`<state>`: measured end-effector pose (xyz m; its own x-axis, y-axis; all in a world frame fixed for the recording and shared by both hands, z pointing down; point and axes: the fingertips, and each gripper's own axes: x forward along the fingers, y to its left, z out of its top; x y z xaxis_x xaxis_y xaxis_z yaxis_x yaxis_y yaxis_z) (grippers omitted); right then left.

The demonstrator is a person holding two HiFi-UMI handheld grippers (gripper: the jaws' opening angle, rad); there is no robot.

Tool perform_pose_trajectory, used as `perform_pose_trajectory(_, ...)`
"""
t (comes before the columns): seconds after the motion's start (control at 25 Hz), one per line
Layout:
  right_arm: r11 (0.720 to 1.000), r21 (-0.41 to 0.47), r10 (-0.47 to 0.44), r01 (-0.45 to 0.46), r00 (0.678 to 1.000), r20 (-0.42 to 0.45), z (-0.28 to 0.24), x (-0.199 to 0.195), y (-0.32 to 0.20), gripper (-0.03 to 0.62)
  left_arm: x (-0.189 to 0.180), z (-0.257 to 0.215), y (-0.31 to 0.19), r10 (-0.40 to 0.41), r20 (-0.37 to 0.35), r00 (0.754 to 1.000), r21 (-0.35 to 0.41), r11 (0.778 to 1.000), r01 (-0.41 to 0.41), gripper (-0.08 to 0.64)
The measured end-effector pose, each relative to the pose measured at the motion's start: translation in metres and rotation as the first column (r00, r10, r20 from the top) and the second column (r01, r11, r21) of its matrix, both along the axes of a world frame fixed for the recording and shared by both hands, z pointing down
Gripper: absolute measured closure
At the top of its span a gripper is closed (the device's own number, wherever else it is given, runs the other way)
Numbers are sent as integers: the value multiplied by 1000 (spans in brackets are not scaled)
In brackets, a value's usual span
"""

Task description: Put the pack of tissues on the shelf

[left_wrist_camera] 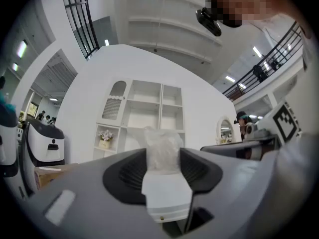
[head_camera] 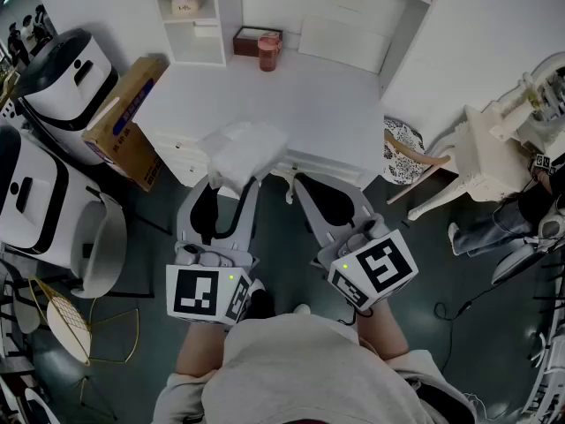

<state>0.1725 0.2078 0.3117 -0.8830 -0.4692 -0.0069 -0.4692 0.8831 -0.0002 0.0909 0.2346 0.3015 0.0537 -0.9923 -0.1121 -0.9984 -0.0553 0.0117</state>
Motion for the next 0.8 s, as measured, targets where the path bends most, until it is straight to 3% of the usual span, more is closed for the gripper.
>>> perform_pose_trajectory(0.4,1000,13,-1,1,1000,-2,0,9,9,591,9,0,8,1,2,1000,10,1000,-1,367)
perform_pose_trajectory(0.8,1000,-4,10,-10,999,32,-4,-19,-8,592,-20,-3,-10,15,5,1000,22,1000,-15,367)
